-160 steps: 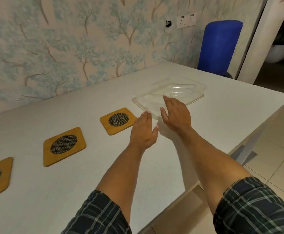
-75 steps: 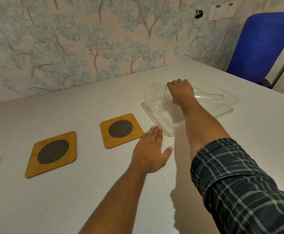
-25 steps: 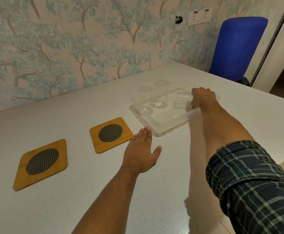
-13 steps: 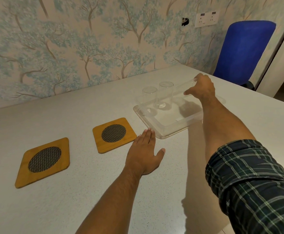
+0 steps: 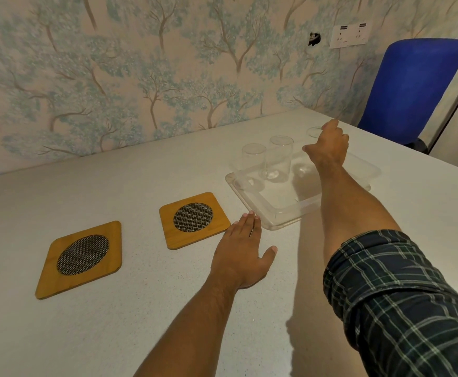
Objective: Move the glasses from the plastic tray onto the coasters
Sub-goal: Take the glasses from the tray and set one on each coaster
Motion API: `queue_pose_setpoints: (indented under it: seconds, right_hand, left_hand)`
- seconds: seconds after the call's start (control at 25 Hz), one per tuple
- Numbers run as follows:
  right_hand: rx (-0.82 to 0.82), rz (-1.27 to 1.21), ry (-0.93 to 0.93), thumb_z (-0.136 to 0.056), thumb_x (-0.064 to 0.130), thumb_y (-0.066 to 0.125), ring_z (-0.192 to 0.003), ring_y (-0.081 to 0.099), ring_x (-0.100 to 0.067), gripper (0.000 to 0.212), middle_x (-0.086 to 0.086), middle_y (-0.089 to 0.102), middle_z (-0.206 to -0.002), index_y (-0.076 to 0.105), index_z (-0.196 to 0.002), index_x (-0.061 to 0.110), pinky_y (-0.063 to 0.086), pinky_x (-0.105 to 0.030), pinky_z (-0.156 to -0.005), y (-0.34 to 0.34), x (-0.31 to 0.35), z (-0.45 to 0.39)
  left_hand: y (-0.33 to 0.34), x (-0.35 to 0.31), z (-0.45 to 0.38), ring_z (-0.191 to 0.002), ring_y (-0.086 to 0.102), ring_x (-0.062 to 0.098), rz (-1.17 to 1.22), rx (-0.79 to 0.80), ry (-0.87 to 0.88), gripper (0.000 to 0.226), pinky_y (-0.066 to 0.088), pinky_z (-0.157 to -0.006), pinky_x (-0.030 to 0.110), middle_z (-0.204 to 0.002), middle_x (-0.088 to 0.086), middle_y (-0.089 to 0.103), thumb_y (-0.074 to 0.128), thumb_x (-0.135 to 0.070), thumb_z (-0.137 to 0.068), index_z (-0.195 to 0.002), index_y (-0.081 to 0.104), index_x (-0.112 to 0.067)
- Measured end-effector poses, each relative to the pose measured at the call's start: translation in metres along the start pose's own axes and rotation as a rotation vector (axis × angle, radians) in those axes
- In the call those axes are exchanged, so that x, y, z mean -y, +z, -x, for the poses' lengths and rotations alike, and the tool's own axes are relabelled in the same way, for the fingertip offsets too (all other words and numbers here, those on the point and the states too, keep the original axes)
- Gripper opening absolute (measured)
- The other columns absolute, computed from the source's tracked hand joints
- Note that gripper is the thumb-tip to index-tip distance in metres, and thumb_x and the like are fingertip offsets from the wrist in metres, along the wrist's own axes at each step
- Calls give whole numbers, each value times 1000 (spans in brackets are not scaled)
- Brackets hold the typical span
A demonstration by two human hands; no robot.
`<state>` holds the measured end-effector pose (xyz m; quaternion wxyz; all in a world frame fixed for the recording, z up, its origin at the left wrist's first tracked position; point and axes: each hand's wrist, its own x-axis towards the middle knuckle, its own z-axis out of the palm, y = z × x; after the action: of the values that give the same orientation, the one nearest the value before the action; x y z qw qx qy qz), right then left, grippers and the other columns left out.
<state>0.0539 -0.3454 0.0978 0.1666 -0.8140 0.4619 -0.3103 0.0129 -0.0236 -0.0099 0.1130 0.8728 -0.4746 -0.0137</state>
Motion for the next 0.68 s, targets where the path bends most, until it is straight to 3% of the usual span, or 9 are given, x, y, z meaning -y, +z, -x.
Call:
queue_pose_setpoints:
  seconds: [0.4, 0.68]
  right_hand:
    - [87, 73, -80, -83, 30, 84, -122, 52, -36, 76, -18, 53, -136, 40, -142, 13, 51, -44, -96, 5, -5, -7]
    - [141, 125, -99, -89, 9, 73, -115, 58, -40, 68, -22, 42, -140, 34, -145, 12, 53, -44, -92, 8, -3, -9]
  left_hand:
    - [0, 0, -1, -159, -5, 19, -1, 1, 5, 82, -4, -128, 37, -173, 9, -4, 26, -59, -104, -164, 2, -8]
    - [0, 1, -2, -159, -6, 19, 4, 14, -8, 83, -2, -129, 38, -173, 8, -5, 25, -60, -104, -164, 1, -9]
